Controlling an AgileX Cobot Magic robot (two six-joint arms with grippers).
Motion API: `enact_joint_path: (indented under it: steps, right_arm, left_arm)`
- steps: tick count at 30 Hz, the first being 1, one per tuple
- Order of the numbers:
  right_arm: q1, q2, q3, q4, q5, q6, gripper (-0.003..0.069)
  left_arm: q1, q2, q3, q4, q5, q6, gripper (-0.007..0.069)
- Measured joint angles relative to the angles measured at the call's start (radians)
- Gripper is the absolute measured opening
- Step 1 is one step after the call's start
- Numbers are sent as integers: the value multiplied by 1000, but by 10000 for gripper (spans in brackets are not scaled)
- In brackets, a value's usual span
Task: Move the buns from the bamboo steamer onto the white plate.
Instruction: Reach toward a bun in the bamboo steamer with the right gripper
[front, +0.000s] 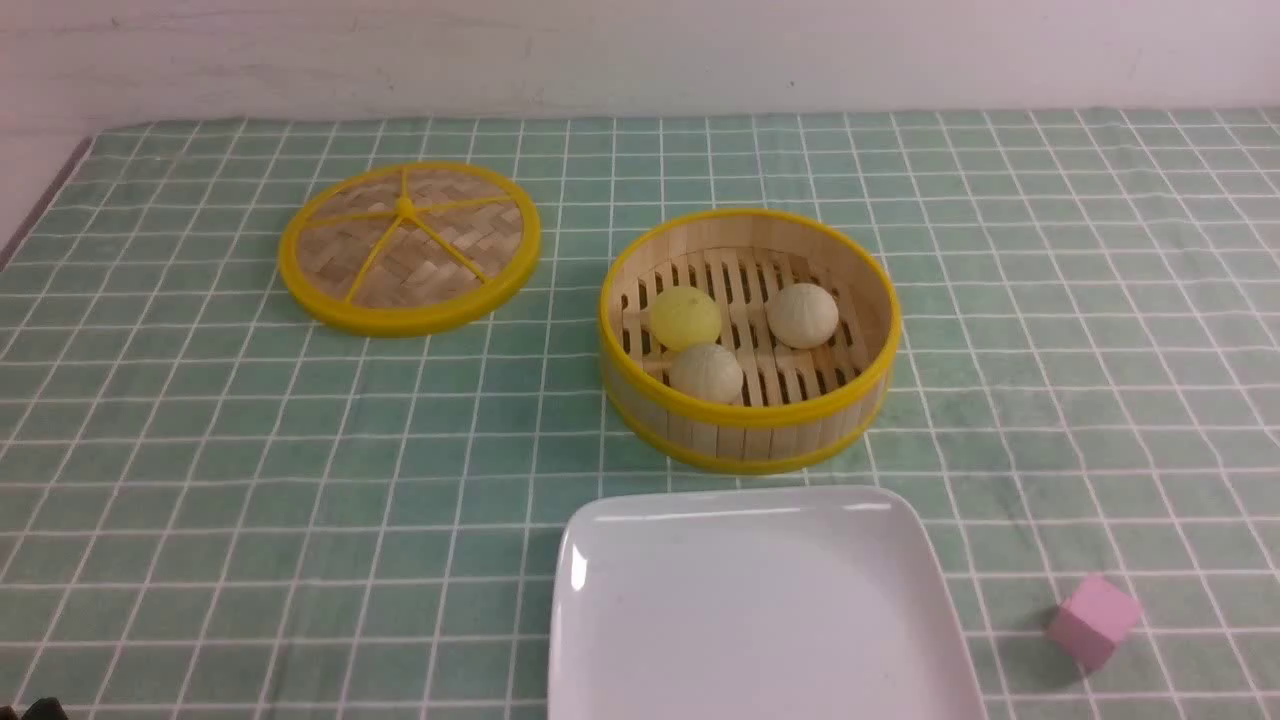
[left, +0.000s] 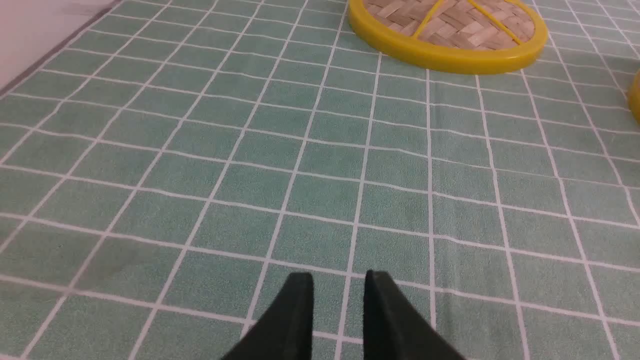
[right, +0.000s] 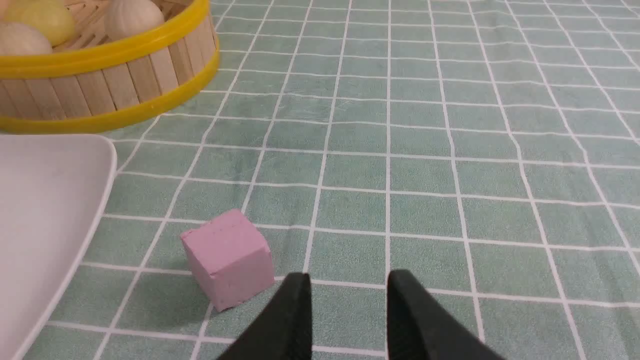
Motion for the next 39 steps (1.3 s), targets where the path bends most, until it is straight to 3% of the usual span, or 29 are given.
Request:
enact_joint_path:
  steps: [39]
  right_arm:
    - [0, 0, 0, 0, 0, 0, 239]
  left_arm:
    - [0, 0, 0, 49, 4, 0, 190]
